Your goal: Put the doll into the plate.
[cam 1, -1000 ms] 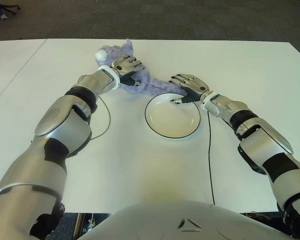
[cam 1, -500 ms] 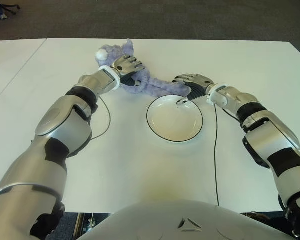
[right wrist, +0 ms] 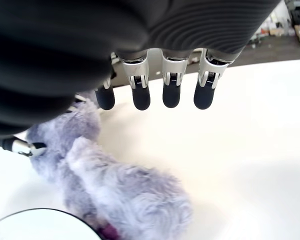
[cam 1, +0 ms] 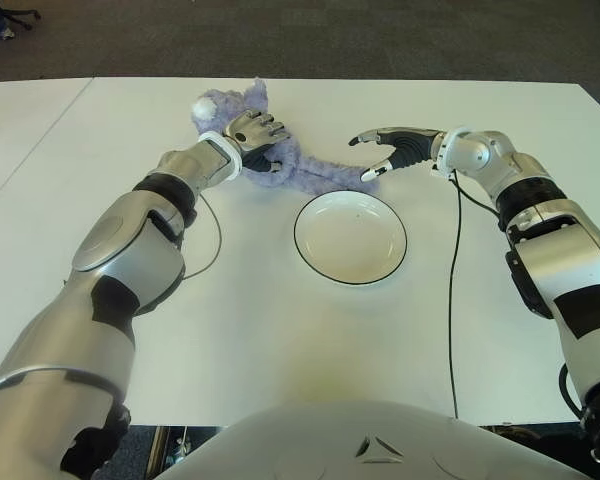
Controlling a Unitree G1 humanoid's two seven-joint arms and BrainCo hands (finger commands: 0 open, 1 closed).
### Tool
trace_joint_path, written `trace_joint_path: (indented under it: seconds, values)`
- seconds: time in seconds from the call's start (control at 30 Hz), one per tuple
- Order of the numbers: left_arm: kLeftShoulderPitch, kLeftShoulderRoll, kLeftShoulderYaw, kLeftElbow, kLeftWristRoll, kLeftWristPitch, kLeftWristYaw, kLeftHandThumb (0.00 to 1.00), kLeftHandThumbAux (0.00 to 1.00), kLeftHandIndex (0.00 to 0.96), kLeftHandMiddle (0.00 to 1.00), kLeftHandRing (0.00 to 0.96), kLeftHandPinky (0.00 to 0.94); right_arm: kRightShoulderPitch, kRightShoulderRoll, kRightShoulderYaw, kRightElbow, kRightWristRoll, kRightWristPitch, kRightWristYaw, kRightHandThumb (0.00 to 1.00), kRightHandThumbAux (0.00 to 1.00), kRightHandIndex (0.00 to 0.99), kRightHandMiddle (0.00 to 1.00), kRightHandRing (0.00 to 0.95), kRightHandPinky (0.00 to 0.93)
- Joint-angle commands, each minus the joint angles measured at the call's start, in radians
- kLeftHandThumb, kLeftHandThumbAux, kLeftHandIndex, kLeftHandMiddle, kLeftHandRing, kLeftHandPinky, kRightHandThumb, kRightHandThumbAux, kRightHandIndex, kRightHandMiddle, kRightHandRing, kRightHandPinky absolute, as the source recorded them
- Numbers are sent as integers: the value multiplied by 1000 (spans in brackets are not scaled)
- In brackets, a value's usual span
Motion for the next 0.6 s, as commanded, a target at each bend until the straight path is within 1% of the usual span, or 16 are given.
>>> trace_joint_path:
  seconds: [0.03, 0.17, 0.43, 0.6]
  values:
    - [65, -20, -31, 21, 30, -9, -42, 389, 167, 0, 0, 0, 0, -17, -20, -36, -45, 37, 35, 99, 50, 316, 0, 0, 0, 0]
    - [65, -21, -33, 20, 30, -6, -45, 386, 170, 0, 0, 0, 0, -9, -23, -48, -68, 33, 46, 96, 59, 317, 0, 0, 0, 0]
    - [64, -27, -35, 23, 31, 1, -51, 392, 176, 0, 0, 0, 0, 3, -17, -64, -71, 20, 42, 40, 94, 325, 0, 0, 0, 0]
    - [64, -32, -35, 24, 31, 4, -58, 400, 178, 0, 0, 0, 0, 43, -9, -59, -60, -3, 31, -45, 110, 345, 0, 0, 0, 0]
